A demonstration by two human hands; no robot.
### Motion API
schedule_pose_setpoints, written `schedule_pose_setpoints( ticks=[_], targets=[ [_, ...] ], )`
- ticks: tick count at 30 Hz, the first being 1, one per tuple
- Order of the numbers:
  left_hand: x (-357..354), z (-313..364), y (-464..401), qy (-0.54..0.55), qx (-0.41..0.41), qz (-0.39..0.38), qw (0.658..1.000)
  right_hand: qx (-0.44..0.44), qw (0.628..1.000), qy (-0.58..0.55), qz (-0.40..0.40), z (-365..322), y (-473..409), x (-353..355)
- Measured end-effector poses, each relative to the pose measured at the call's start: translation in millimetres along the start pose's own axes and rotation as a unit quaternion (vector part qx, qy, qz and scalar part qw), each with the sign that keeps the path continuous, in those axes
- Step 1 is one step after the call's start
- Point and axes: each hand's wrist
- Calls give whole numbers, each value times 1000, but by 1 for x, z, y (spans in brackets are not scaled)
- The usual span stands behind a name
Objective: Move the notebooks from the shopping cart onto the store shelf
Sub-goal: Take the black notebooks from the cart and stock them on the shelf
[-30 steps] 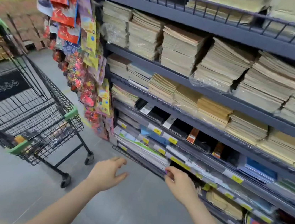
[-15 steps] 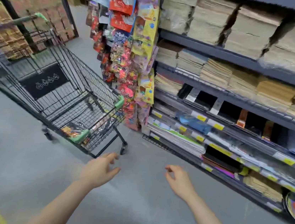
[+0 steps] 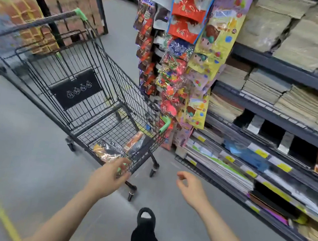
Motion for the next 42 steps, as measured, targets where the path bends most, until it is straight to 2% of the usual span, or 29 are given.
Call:
schedule_pose_setpoints(
  ticks=[5,11,18,22,29,37,39,42],
  targets=[
    [51,-25,-65,-14,7,4,1000,-31,998,-47,-3,-39,-71,-5],
    [101,-55,-123,-55,29,-12,998,-30,997,-72,0,-98,-128,-3],
    [135,-98,-205,-74,-1,-89,993,-37,989,-139,19,-164,-185,-43],
    [141,-145,-264,-78,-28,-166,983,-123,980,-152,46,-187,-223,-91],
    [95,-234,-344,-114,-87,-316,938,-294,943,-142,70,-192,-267,-183],
    [10,-328,-369,-231,-152,-493,825,-371,918,-129,56,-158,-291,-269],
    [-2,-336,-372,-249,-150,-500,816,-381,915,-116,57,-149,-294,-279],
    [-18,-339,-375,-234,-150,-489,827,-390,910,-124,61,-143,-296,-288]
  ],
)
Point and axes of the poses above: each hand's wrist, its own y-axis away from the middle knuckle, its own x-axis out of the back of the hand, z = x × y, and after that the axes turned 8 degrees about y, right-handed
